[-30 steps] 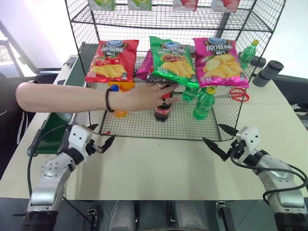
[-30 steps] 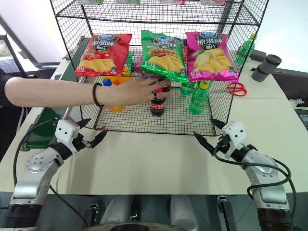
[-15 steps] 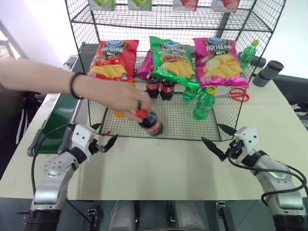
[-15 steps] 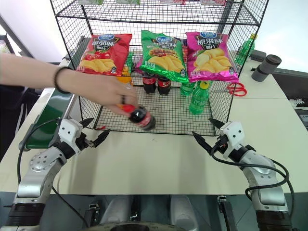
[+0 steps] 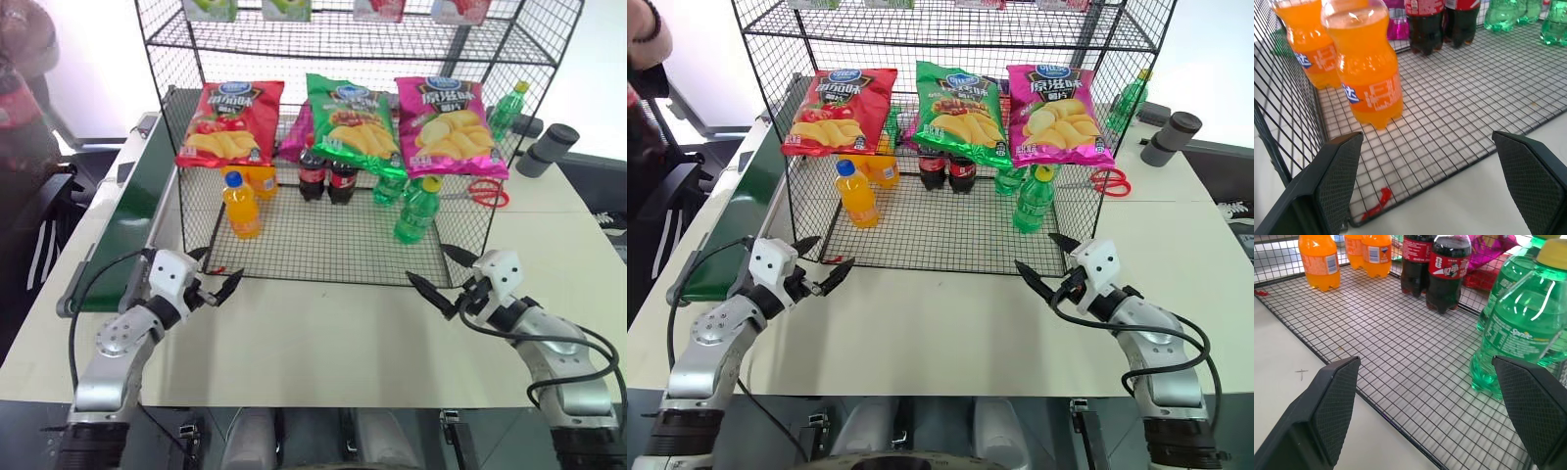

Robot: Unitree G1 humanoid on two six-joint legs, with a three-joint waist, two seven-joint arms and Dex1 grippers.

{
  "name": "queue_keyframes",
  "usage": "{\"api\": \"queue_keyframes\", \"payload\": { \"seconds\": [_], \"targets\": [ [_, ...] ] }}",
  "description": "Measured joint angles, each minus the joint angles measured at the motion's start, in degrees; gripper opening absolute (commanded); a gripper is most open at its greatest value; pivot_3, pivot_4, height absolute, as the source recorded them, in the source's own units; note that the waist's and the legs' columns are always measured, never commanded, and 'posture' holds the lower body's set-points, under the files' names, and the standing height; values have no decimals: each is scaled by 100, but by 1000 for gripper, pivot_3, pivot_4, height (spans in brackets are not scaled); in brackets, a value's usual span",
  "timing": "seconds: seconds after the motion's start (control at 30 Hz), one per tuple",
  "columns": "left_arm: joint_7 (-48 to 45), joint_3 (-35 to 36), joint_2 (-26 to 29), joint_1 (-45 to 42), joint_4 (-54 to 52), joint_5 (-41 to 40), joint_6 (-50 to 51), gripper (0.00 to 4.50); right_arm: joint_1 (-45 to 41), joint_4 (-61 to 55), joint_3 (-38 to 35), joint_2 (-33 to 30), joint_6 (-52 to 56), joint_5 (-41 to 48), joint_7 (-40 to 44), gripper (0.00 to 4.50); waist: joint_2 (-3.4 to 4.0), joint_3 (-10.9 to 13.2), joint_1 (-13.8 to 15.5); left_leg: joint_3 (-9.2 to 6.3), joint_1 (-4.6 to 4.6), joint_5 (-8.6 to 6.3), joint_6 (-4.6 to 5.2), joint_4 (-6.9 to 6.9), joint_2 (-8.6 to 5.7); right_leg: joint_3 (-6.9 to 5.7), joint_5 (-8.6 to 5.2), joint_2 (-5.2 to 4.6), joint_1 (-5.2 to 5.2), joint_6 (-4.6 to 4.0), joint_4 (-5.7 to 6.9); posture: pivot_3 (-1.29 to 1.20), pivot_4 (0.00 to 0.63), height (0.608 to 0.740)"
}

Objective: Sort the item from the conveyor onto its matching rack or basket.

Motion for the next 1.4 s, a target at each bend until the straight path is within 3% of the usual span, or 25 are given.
{"api": "queue_keyframes", "payload": {
  "seconds": [0.23, 0.53, 0.8, 1.2, 1.4],
  "targets": [
    [51, 752, 122, -7, -643, -659, 263, 4500, -261, 149, 155, 28, 0, -31, 27, 4477, 1, 0, -12, -1, 1, 0, 0, 0, 2, 0, 0, 0, 0, 0, 2, 0, 150, 740],
    [976, 2148, -157, -44, -138, -1101, 285, 4500, -461, 386, 337, 97, 35, -30, 167, 4477, 0, -1, -4, 0, 1, 0, 0, 2, 1, -1, 0, 4, 0, 1, 3, 0, 150, 740],
    [1709, 2156, -321, -236, 590, -466, -50, 4500, -558, 46, 709, 585, 226, -41, -61, 4477, -4, -3, 1, -2, 0, 0, 0, 3, 2, -2, 0, 5, 0, 1, 4, 0, 150, 740],
    [2009, 1907, -484, -709, 1402, -119, -411, 4500, -439, -917, 1472, 1011, 718, -244, -561, 4477, -8, -6, -11, -3, 0, 0, -1, 3, 0, -5, 0, -3, -2, 1, 9, 0, 150, 740],
    [2071, 1898, -484, -805, 1515, -73, -478, 4500, -463, -1105, 1691, 1018, 908, 46, -294, 4477, -8, -6, -8, -4, 0, 0, -1, 2, 0, -5, 0, -3, -2, 1, 8, 0, 150, 740]
  ]
}}
